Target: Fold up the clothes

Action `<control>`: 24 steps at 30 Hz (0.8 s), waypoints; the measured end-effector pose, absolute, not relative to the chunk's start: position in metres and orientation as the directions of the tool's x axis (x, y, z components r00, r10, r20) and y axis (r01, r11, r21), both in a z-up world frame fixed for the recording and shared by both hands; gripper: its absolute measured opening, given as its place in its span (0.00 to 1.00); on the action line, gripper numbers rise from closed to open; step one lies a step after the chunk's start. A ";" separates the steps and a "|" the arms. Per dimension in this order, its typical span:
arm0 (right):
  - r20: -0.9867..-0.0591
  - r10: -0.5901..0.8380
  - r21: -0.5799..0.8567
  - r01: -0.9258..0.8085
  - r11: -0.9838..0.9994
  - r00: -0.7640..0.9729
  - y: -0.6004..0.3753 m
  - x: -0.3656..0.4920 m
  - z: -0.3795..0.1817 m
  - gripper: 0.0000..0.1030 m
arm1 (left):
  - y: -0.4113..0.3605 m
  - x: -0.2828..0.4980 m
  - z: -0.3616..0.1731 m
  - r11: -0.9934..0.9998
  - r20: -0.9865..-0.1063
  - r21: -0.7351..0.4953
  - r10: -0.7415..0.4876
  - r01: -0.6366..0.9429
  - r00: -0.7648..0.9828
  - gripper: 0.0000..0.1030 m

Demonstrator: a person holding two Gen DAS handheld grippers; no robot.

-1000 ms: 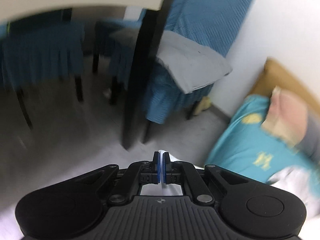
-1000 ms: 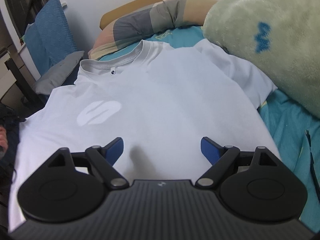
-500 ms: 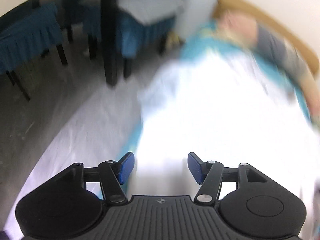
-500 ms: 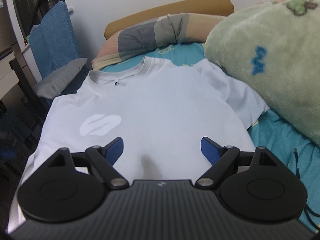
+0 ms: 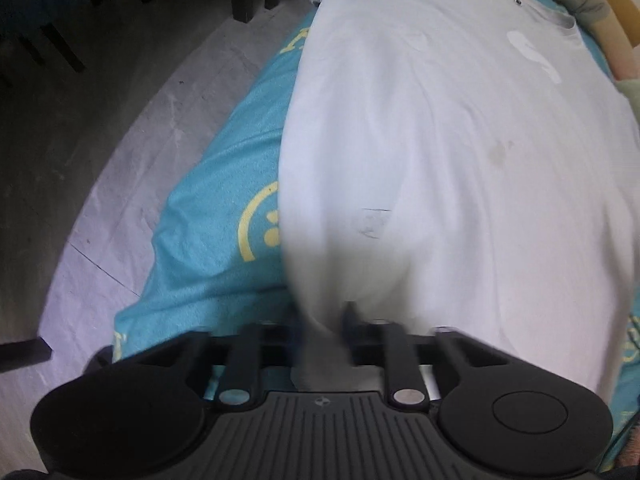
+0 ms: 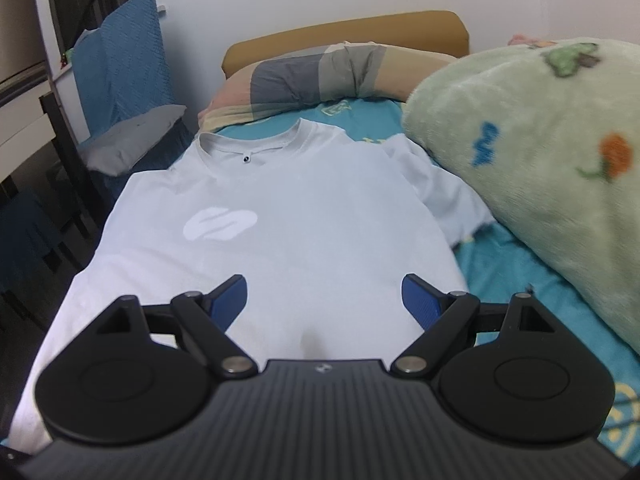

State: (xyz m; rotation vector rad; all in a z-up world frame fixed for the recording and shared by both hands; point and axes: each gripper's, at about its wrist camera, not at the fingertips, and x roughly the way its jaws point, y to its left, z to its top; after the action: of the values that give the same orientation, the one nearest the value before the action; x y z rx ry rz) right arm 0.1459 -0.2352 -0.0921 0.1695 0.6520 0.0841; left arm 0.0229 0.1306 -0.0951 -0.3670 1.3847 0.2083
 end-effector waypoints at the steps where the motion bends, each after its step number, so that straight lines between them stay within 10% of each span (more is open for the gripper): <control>1: -0.599 0.125 0.181 -0.018 0.983 0.791 -0.236 0.142 -0.089 0.83 | 0.132 0.020 -0.090 0.930 -0.982 -0.109 -0.047 -0.350 0.183 0.06; 9: -0.607 0.098 0.177 0.014 0.984 0.788 -0.240 0.116 -0.070 0.83 | 0.134 0.016 -0.042 0.954 -0.975 0.074 0.131 -0.292 0.179 0.20; 15: -0.589 0.103 0.189 0.014 0.982 0.801 -0.244 0.117 -0.063 0.83 | 0.091 0.020 -0.009 0.963 -0.872 0.017 0.146 -0.270 0.467 0.81; 24: -0.533 0.083 0.164 0.007 0.986 0.842 -0.251 0.119 -0.054 0.83 | -0.016 0.091 -0.072 0.968 -0.697 -0.124 0.070 -0.217 0.714 0.97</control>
State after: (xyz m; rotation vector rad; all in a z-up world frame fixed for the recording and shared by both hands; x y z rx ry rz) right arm 0.1186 -0.2509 -0.0539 0.1627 0.5691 0.0402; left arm 0.0910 -0.0163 -0.0724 -0.2030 0.7609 0.1600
